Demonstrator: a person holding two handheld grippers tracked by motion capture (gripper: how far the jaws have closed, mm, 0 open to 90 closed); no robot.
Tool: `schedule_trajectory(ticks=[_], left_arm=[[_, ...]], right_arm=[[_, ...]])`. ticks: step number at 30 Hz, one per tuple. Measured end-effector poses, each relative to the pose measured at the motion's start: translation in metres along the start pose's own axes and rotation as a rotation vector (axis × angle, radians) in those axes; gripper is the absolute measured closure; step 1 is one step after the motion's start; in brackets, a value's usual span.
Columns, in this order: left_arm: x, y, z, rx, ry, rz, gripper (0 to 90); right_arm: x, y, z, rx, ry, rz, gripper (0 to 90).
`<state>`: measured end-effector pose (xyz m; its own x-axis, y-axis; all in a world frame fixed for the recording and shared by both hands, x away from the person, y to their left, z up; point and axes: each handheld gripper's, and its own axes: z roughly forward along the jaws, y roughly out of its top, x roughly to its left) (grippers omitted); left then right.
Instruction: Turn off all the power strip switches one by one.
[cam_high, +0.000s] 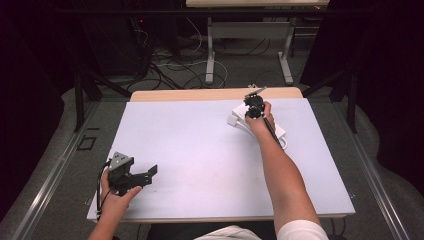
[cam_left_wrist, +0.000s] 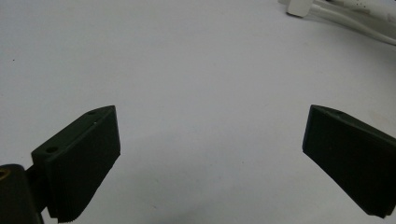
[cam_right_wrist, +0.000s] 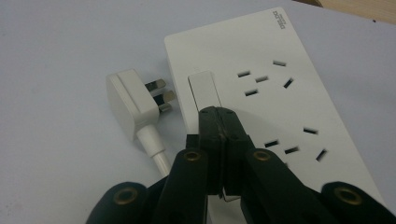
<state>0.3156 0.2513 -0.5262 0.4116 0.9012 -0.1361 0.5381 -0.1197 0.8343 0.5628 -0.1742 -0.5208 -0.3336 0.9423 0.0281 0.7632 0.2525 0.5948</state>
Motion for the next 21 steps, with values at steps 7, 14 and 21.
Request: schedule_trajectory(ticks=[7, 14, 21], left_arm=[[0.000, 0.000, 0.000, 0.002, -0.005, -0.001, 3.9], [0.000, 0.000, 0.000, 0.000, -0.006, 0.000, 3.9], [0.001, 0.000, 0.000, -0.001, -0.005, -0.009, 3.9]], right_arm=[[0.001, 0.005, 0.000, -0.009, -0.007, 0.007, 90.0], [0.002, 0.012, 0.000, -0.023, 0.003, 0.015, 90.0], [0.004, 0.015, 0.004, -0.045, 0.021, 0.006, 90.0]])
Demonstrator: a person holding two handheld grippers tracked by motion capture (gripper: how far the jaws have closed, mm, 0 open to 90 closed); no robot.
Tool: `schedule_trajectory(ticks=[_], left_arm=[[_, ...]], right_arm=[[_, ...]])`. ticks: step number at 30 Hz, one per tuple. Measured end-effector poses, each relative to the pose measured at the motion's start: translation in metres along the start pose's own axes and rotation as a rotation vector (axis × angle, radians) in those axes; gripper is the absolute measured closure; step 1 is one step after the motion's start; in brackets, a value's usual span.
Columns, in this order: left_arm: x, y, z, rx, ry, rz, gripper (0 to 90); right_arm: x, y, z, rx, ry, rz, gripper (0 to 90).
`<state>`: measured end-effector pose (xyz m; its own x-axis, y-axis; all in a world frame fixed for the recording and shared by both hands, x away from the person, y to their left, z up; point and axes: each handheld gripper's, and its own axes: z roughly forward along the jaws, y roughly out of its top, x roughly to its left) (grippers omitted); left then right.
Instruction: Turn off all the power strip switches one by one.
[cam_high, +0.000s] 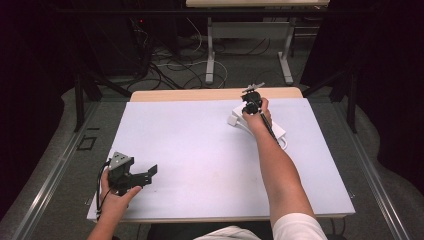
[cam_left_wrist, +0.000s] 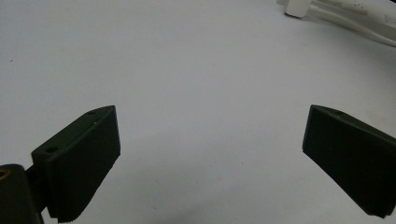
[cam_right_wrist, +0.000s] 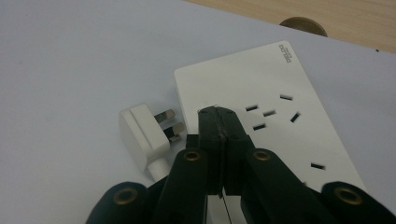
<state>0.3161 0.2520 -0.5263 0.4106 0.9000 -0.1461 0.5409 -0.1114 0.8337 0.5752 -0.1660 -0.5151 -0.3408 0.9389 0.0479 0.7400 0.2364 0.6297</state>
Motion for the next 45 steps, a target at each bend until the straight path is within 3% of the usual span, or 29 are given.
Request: schedule_trajectory(ticks=[12, 13, 14, 18, 25, 45], left_arm=[[0.001, 0.000, 0.001, 0.006, -0.001, 0.003, 3.9], [0.001, 0.000, 0.001, 0.005, 0.000, 0.007, 3.9], [0.001, 0.000, 0.001, 0.007, -0.001, 0.007, 3.9], [0.001, 0.000, 0.000, 0.013, -0.002, 0.006, 3.9], [0.001, 0.000, 0.000, 0.013, -0.001, 0.003, 3.9], [0.002, -0.001, 0.000, 0.013, 0.004, 0.000, 4.1]], right_arm=[[0.004, 0.004, 0.011, -0.001, -0.005, -0.004, 90.0], [0.005, 0.005, 0.011, 0.002, -0.011, 0.016, 90.0], [0.004, 0.005, 0.013, -0.018, 0.011, 0.006, 89.9], [0.003, 0.007, 0.013, -0.008, -0.012, 0.000, 90.0], [0.001, 0.006, 0.014, -0.005, -0.008, 0.019, 89.9], [0.000, 0.005, 0.016, -0.018, -0.004, 0.003, 90.0]])
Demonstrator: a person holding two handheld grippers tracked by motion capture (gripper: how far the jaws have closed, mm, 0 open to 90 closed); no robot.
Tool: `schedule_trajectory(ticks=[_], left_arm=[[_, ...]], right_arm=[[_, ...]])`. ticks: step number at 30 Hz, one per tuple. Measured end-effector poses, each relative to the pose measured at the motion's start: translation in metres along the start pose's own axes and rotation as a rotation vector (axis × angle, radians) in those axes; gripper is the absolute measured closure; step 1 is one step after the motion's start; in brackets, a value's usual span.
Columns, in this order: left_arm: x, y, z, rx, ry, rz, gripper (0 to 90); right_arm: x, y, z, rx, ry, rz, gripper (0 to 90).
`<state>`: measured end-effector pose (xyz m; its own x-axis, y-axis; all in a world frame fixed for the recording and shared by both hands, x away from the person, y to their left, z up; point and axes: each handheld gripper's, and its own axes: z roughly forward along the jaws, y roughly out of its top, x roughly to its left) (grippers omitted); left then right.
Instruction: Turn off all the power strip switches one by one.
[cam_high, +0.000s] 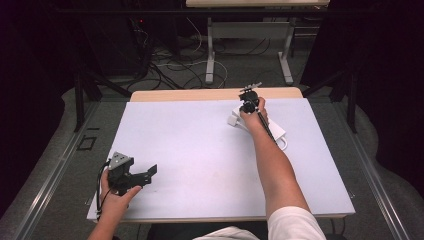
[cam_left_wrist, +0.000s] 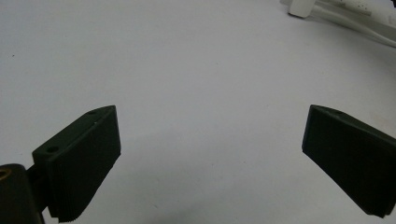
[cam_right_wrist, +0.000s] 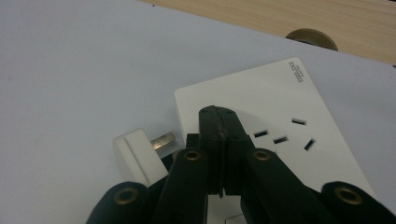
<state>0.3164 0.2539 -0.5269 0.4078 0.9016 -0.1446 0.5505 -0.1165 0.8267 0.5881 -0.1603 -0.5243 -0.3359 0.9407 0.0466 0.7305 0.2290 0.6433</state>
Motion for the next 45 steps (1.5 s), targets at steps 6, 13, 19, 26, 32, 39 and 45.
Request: schedule_trajectory(ticks=[6, 13, 19, 26, 32, 39, 45], left_arm=[[0.000, 0.000, -0.001, -0.004, 0.003, -0.004, 4.1], [0.000, -0.001, -0.002, -0.003, 0.003, -0.003, 4.1], [-0.003, -0.001, 0.000, -0.014, 0.002, 0.003, 4.2], [-0.005, 0.000, -0.001, -0.014, -0.002, 0.004, 4.1], [-0.007, 0.003, 0.003, -0.009, -0.001, 0.024, 4.1], [-0.009, 0.006, 0.009, -0.003, -0.014, 0.027, 4.1], [-0.010, 0.009, 0.012, -0.009, -0.023, 0.024, 4.1]], right_arm=[[0.002, -0.001, 0.002, -0.005, -0.012, -0.009, 90.0], [0.004, -0.001, -0.001, 0.009, -0.010, -0.011, 89.5], [0.001, -0.004, -0.010, 0.008, -0.002, -0.008, 87.5], [0.000, -0.011, -0.029, -0.007, 0.015, -0.022, 83.4], [0.001, -0.020, -0.045, -0.015, 0.063, -0.021, 76.5], [0.005, -0.034, -0.064, -0.040, 0.114, -0.038, 67.0], [0.015, -0.048, -0.078, -0.038, 0.162, -0.090, 60.8]])
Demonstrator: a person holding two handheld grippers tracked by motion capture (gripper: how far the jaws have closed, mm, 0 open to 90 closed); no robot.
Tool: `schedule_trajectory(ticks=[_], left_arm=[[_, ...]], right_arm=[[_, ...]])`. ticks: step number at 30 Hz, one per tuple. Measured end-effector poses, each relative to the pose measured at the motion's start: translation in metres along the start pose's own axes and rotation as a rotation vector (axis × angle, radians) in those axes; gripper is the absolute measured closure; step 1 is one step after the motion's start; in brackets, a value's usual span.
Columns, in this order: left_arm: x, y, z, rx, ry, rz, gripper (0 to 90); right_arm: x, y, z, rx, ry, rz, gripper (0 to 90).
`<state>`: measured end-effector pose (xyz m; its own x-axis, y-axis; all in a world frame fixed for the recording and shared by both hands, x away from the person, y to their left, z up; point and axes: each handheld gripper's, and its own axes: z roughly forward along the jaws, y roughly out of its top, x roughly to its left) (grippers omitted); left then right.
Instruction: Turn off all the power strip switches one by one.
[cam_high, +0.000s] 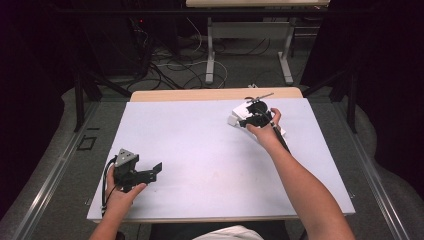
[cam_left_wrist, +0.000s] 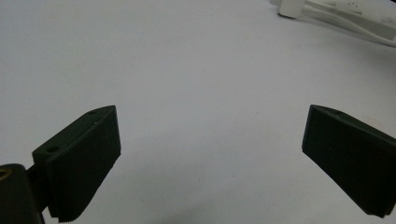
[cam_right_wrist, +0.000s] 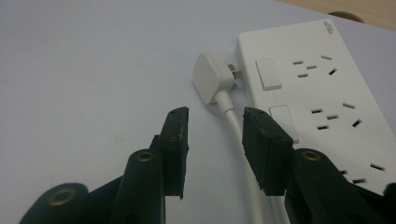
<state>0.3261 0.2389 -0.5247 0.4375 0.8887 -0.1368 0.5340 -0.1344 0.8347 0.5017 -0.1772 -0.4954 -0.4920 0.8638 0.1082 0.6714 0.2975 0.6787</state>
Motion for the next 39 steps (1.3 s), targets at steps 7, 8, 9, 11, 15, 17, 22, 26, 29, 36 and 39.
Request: schedule_trajectory(ticks=[7, 8, 9, 11, 15, 17, 22, 26, 29, 36, 39], left_arm=[[-0.002, 0.003, 0.006, 0.009, -0.013, 0.014, 4.1], [-0.002, 0.003, 0.007, 0.008, -0.016, 0.014, 4.1], [-0.003, 0.003, 0.007, 0.008, -0.016, 0.013, 4.1], [-0.003, 0.004, 0.008, 0.008, -0.019, 0.015, 4.1], [-0.004, 0.005, 0.009, 0.005, -0.022, 0.013, 4.1], [-0.004, 0.005, 0.008, 0.005, -0.023, 0.017, 4.1], [-0.003, 0.004, 0.008, 0.003, -0.021, 0.014, 4.2], [-0.002, 0.003, 0.006, 0.003, -0.017, 0.012, 4.1], [-0.002, 0.003, 0.006, 0.003, -0.013, 0.011, 4.1], [-0.002, 0.003, 0.005, 0.005, -0.007, 0.018, 4.1], [-0.002, 0.003, 0.006, 0.006, -0.008, 0.018, 4.2]], right_arm=[[0.013, -0.021, -0.018, -0.013, 0.034, -0.108, 53.7], [0.014, -0.024, -0.021, -0.020, 0.033, -0.118, 52.8], [0.016, -0.028, -0.025, -0.027, 0.045, -0.111, 52.3], [0.019, -0.035, -0.032, -0.025, 0.050, -0.115, 50.0], [0.024, -0.048, -0.049, -0.066, 0.048, -0.130, 45.1], [0.028, -0.054, -0.058, -0.083, 0.035, -0.140, 42.9], [0.033, -0.075, -0.078, -0.116, 0.017, -0.182, 37.4], [0.030, -0.095, -0.090, -0.151, 0.008, -0.151, 33.0], [0.027, -0.109, -0.097, -0.174, 0.003, -0.147, 22.3], [0.020, -0.139, -0.108, -0.193, -0.054, -0.116, 5.7], [0.017, -0.148, -0.109, -0.194, -0.072, -0.089, 0.0]])
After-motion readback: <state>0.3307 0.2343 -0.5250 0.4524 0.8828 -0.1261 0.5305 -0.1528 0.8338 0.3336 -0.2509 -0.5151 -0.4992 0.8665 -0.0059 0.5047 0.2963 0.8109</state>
